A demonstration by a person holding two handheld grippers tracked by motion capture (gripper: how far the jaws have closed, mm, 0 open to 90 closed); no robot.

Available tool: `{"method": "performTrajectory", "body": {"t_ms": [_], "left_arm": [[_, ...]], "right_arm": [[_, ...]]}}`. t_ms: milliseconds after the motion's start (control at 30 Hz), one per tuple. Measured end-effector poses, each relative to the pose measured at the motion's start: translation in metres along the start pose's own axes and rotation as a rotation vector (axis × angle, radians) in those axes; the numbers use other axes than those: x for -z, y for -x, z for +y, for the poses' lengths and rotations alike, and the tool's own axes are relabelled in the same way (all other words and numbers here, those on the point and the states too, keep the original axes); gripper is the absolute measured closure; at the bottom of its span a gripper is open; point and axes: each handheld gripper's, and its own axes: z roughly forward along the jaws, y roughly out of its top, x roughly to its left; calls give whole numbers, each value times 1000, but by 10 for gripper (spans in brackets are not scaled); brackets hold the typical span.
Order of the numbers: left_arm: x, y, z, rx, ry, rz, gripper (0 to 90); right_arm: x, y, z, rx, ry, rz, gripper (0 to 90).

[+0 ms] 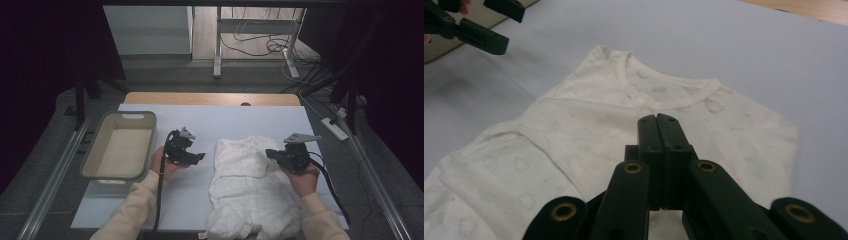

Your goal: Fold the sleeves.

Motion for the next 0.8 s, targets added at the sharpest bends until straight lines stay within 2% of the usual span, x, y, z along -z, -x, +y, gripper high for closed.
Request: {"method": "performTrajectory", "body": {"t_ms": [200,300,333,400,500,533,700,767,800], "left_arm": [[0,0,0,1,1,1,296],[1,0,0,1,5,2,296],[1,0,0,1,5,1,296],[1,0,0,1,3,0,296],[1,0,0,1,5,2,296],[2,1,0,0,6,3,296],[1,0,0,3,6,1,296],[1,0,-1,3,4,0,295],[1,0,-1,3,4,0,296]], "right_arm": [[-15,-11,8,40,-16,20,892],[-16,-11,8,56,-31,7,888],[-16,-10,7,59,-45,-6,837],[-20,-7,4,48,-79,-26,679],[-27,-1,-5,38,-135,-81,574],[-29,1,-8,28,-144,-97,571],[-33,16,-22,-50,-207,-98,528],[-34,17,-26,-51,-227,-100,533],[-35,17,-28,-46,-236,-105,572]]}}
